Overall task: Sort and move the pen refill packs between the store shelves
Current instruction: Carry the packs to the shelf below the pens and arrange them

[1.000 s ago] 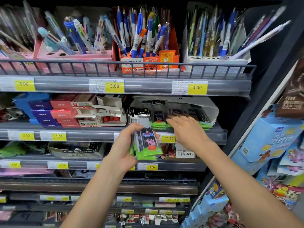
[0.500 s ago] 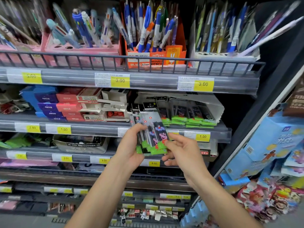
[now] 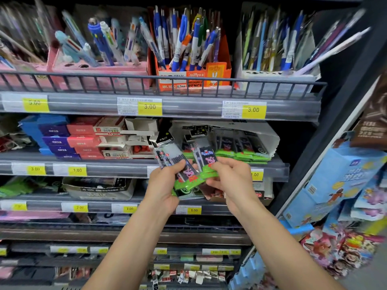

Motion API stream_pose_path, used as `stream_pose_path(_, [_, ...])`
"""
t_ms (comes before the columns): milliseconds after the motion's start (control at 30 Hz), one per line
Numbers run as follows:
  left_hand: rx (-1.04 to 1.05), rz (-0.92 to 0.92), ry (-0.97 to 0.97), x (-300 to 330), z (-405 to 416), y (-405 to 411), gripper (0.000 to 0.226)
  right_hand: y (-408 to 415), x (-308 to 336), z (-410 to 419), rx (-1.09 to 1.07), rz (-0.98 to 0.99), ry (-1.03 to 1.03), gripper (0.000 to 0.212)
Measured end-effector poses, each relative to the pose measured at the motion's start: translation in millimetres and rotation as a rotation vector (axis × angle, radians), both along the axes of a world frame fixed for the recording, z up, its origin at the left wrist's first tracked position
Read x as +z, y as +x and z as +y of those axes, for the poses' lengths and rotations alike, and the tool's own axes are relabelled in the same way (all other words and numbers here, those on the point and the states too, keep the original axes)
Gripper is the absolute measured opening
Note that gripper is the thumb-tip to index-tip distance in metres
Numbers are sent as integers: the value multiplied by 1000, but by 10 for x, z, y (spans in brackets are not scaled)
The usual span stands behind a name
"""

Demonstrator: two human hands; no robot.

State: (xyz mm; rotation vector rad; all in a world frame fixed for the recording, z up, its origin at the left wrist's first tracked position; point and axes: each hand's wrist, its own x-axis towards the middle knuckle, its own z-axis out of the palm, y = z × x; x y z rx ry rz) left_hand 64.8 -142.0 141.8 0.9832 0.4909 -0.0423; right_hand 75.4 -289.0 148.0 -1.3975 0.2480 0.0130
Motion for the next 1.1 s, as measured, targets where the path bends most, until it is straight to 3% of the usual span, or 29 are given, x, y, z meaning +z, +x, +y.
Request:
stream_pose_path(167, [-66,20,-52,-31,73,-42,17,269,52,61,-59,-2,-28,39])
stream_pose_path(333, [-164,26,29,-44,133,-95,22,153,-74,70,-20,-6,12,49])
stream_pose_path(467, [-221,54,76,-64,214,-145,23,79,-187,-18,1,-138,-465,53])
stream_pose_path(600, [-233,50,75,-36,295,-145,23,149,-180,-46,-12,-410,-956,39])
stream_pose_path(733, [-226,11,-18,45,314,-136,18,334,-177,-60,-11,-520,-1240,34])
stream_pose_path(900, [-214,-2,-139,104,320,-166,33,426,-125,-53,-67,-539,-1454,33])
stream_pose_path(1000, [-199,-3,-148,103,329,-187,37,311,-68,-41,-47,-492,-1398,38])
stream_pose_path(1033, [-193,5,-131,89,331,-184,38,214,-73,-21,-37,-472,-1265,36])
stream_pose_path(1100, [-210,19,-94,87,320,-194,38,-62,-142,42,75,-339,-805,25])
